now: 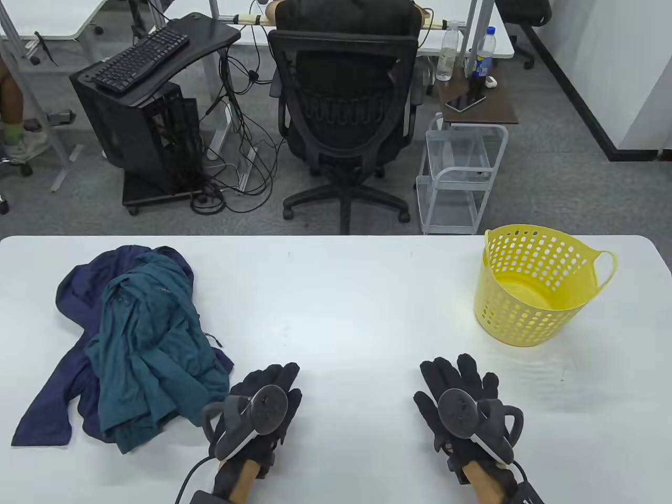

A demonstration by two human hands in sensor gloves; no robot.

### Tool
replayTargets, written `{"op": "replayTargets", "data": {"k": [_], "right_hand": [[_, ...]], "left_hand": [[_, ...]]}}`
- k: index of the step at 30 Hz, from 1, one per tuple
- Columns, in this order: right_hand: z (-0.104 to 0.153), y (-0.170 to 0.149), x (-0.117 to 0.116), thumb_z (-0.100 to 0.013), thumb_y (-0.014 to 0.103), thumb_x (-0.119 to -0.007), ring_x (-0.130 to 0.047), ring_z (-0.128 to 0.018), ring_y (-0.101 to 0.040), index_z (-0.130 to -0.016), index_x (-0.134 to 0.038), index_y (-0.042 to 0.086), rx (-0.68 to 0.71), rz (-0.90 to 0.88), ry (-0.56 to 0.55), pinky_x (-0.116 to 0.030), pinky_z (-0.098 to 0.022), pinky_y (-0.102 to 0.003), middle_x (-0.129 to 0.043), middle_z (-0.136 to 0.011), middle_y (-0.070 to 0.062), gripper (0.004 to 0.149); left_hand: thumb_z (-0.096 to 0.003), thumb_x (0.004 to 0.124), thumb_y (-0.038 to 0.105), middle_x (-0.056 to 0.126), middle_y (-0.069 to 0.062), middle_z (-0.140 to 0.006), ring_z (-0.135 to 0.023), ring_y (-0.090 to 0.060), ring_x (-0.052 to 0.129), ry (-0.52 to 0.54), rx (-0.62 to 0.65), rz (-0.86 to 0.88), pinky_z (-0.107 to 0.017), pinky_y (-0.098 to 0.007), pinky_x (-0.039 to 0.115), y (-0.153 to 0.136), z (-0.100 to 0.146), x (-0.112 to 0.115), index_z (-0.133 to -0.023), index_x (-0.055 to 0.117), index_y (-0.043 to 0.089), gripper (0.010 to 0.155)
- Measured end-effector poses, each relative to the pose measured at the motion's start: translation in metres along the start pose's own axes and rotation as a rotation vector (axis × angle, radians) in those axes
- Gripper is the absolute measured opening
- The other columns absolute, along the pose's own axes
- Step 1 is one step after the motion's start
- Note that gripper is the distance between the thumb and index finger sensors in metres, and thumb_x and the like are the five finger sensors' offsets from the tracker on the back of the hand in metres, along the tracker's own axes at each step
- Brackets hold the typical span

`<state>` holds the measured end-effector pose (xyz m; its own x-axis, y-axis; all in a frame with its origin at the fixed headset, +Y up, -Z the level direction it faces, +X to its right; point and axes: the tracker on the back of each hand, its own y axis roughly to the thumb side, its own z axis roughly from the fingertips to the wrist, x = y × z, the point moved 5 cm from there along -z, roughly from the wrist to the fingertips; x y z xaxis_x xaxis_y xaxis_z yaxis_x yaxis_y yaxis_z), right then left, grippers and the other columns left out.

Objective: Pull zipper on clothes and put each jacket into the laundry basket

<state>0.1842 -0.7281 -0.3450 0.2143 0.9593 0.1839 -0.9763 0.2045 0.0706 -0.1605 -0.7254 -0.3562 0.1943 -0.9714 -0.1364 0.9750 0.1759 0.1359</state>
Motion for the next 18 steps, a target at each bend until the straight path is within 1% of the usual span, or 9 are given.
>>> {"op": "replayTargets", "data": {"k": [7, 18], "right_hand": [[0.0021, 0.0029, -0.0055, -0.049, 0.06, -0.075, -0.056, -0.109, -0.042, -0.105, -0.068, 0.035, 0.007, -0.01, 0.036, -0.044, -0.068, -0.075, -0.073, -0.115, 0.005, 0.061], [0.003, 0.0038, -0.0109, -0.048, 0.063, -0.074, -0.056, -0.109, -0.042, -0.108, -0.059, 0.034, 0.014, -0.001, 0.073, -0.048, -0.068, -0.073, -0.061, -0.12, 0.002, 0.068]], "left_hand": [[-0.0394, 0.073, 0.06, 0.088, 0.008, -0.098, -0.083, -0.029, 0.093, 0.0, 0.001, 0.013, -0.058, -0.056, 0.077, -0.001, 0.0005, 0.0005, -0.094, 0.076, 0.042, 0.057], [-0.0395, 0.073, 0.06, 0.089, 0.007, -0.098, -0.083, -0.03, 0.093, -0.006, 0.009, -0.003, -0.057, -0.056, 0.077, 0.0019, 0.0011, 0.0027, -0.094, 0.076, 0.042, 0.057]]}}
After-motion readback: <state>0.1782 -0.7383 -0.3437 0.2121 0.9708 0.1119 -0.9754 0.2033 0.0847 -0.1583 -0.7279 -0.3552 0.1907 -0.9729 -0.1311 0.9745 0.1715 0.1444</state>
